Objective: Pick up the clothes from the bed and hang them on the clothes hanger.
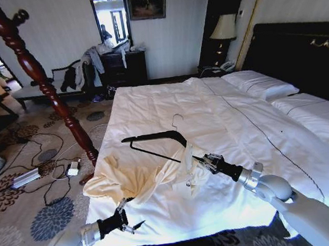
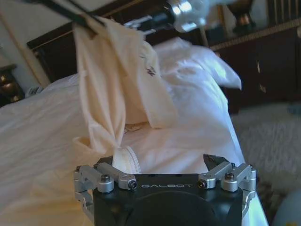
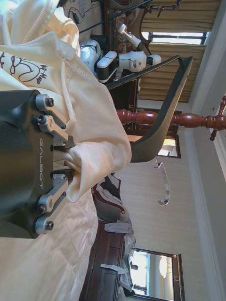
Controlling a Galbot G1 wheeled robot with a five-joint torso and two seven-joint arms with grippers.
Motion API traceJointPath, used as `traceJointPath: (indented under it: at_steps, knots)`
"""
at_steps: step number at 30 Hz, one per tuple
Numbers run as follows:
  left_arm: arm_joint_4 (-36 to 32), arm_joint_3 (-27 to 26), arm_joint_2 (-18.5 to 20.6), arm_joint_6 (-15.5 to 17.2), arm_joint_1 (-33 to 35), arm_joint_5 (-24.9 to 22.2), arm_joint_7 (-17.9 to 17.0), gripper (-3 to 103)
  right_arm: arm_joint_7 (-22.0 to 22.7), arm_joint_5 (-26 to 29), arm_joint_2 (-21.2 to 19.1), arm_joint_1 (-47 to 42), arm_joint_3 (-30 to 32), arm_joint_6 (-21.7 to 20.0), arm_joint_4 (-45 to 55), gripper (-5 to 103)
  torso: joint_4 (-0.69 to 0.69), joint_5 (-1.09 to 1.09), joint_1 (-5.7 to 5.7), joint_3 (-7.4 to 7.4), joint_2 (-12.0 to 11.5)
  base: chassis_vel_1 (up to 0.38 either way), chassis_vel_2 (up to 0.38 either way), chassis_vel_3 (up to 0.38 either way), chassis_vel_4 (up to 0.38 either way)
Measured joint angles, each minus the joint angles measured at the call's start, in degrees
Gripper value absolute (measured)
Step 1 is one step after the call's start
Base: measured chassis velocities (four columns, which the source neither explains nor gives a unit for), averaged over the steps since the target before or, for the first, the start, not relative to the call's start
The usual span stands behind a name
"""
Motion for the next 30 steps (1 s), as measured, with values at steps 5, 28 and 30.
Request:
traceJointPath:
  at_steps: [5,28,30]
  knots:
    - [4.8,-4.3,-1.9,1.4,0.4,1.4,1.6,100,0.0,-0.1,0.0,-0.7,0.4,0.0,0.6,19,-0.01,0.02,0.0,0.0,0.0,0.0,0.0,0.0,0.0]
    - [7.7,-16.9,-19.5,-4.2,10.2,-7.9,-20.3,100,-0.2,-0.6,0.3,-0.9,0.7,0.3,2.0,19,0.01,0.02,0.0,0.0,0.0,0.0,0.0,0.0,0.0]
    - [9.0,-17.6,-19.9,-4.2,10.7,-12.1,-19.0,100,-0.3,-0.6,0.2,-0.9,0.8,0.4,2.0,19,0.02,0.03,0.0,0.0,0.0,0.0,0.0,0.0,0.0]
